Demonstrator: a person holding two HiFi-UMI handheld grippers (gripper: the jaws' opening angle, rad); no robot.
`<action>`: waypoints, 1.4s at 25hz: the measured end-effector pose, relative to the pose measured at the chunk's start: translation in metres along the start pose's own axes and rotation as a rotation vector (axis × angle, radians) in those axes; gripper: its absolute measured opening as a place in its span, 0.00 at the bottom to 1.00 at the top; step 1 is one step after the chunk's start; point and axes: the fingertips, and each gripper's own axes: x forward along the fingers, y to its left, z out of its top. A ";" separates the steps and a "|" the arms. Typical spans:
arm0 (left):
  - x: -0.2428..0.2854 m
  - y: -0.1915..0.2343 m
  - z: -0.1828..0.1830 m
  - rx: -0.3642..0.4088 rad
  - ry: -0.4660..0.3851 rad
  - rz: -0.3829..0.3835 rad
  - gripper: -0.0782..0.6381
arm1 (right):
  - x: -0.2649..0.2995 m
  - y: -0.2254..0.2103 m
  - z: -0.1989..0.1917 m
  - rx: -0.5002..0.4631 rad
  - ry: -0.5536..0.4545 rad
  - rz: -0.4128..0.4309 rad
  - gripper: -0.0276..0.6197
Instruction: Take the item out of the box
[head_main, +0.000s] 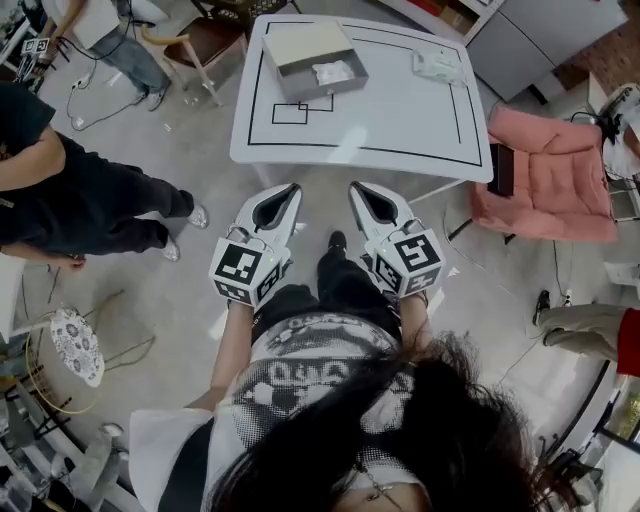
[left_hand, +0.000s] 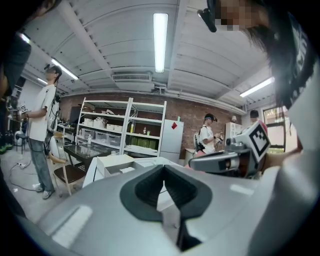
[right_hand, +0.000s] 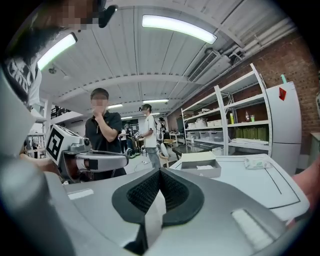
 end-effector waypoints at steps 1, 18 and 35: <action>0.012 0.002 0.004 -0.001 -0.001 0.005 0.11 | 0.005 -0.011 0.003 -0.001 0.001 0.007 0.04; 0.182 0.021 0.049 0.042 0.008 0.060 0.11 | 0.062 -0.170 0.030 0.009 0.000 0.092 0.04; 0.210 0.053 0.046 0.017 0.053 0.130 0.11 | 0.118 -0.199 0.027 0.039 0.030 0.160 0.04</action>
